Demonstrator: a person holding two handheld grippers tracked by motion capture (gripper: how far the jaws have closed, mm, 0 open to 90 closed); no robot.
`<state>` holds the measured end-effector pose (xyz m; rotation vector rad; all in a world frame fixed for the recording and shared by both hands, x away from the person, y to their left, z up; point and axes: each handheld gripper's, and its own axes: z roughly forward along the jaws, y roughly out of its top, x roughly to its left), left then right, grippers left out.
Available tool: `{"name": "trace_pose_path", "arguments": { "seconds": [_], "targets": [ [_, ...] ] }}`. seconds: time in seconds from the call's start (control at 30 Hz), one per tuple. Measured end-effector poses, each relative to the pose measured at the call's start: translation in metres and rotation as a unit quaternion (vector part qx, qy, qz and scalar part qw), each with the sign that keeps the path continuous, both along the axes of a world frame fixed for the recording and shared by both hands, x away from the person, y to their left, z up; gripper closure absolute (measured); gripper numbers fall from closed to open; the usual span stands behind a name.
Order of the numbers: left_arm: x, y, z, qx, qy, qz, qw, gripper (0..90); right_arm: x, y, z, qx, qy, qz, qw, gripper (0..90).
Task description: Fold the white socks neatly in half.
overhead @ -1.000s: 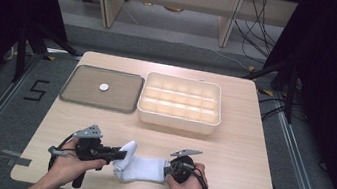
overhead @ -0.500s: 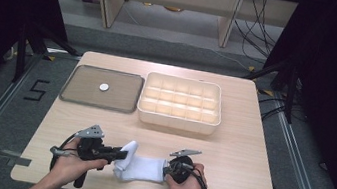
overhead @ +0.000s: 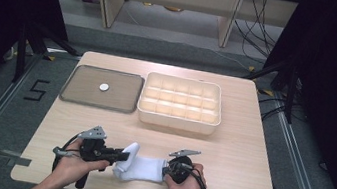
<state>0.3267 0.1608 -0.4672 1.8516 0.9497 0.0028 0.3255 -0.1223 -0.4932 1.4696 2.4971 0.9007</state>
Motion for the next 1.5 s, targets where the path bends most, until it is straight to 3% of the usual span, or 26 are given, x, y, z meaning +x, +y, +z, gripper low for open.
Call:
{"name": "trace_pose_path", "arguments": {
  "seconds": [0.23, 0.27, 0.53, 0.57, 0.63, 0.67, 0.77, 1.07, 1.17, 1.3, 1.33, 1.5],
  "targets": [
    [0.001, -0.005, -0.001, 0.001, 0.003, -0.003, 1.0, 79.4, -0.001, 0.002, 0.0, 0.003, 0.001, -0.005, 1.0, 87.6],
    [0.001, -0.005, -0.001, 0.002, 0.003, -0.006, 1.0, 79.4, -0.001, 0.001, 0.0, -0.006, -0.003, -0.005, 1.0, 87.7],
    [0.003, -0.009, -0.004, 0.008, 0.005, -0.007, 0.9999, 79.4, -0.001, 0.004, -0.001, 0.004, 0.0, -0.004, 1.0, 87.5],
    [0.003, -0.009, -0.004, 0.009, 0.005, -0.008, 0.9999, 79.4, 0.0, 0.003, -0.001, -0.006, 0.009, -0.007, 0.9999, 87.5],
    [0.003, -0.01, -0.005, 0.008, 0.007, -0.009, 0.9999, 79.4, 0.0, 0.004, -0.001, -0.01, 0.006, -0.01, 0.9999, 87.5],
    [0.003, -0.01, -0.005, 0.006, 0.007, -0.01, 0.9999, 79.4, -0.002, 0.005, 0.0, 0.007, 0.014, -0.003, 0.9999, 87.5],
    [0.003, -0.012, -0.005, 0.009, 0.006, -0.01, 0.9999, 79.4, -0.001, 0.005, 0.0, -0.005, 0.007, -0.007, 0.9999, 87.4],
    [0.005, -0.016, -0.007, 0.013, 0.01, -0.015, 0.9998, 79.4, -0.003, 0.007, 0.0, 0.0, 0.002, -0.003, 1.0, 86.9],
    [0.005, -0.017, -0.008, 0.012, 0.012, -0.016, 0.9997, 79.4, -0.002, 0.006, 0.0, 0.002, 0.008, 0.008, 0.9999, 86.9],
    [0.007, -0.018, -0.009, 0.016, 0.012, -0.018, 0.9996, 79.4, -0.003, 0.009, 0.0, 0.008, 0.019, -0.008, 0.9998, 86.9],
    [0.007, -0.019, -0.009, 0.017, 0.011, -0.017, 0.9997, 79.4, -0.002, 0.008, 0.0, -0.006, 0.009, -0.006, 0.9999, 86.9],
    [0.007, -0.021, -0.01, 0.019, 0.015, -0.019, 0.9995, 79.4, -0.004, 0.01, 0.001, 0.002, 0.008, -0.002, 1.0, 86.9]
  ]
}}
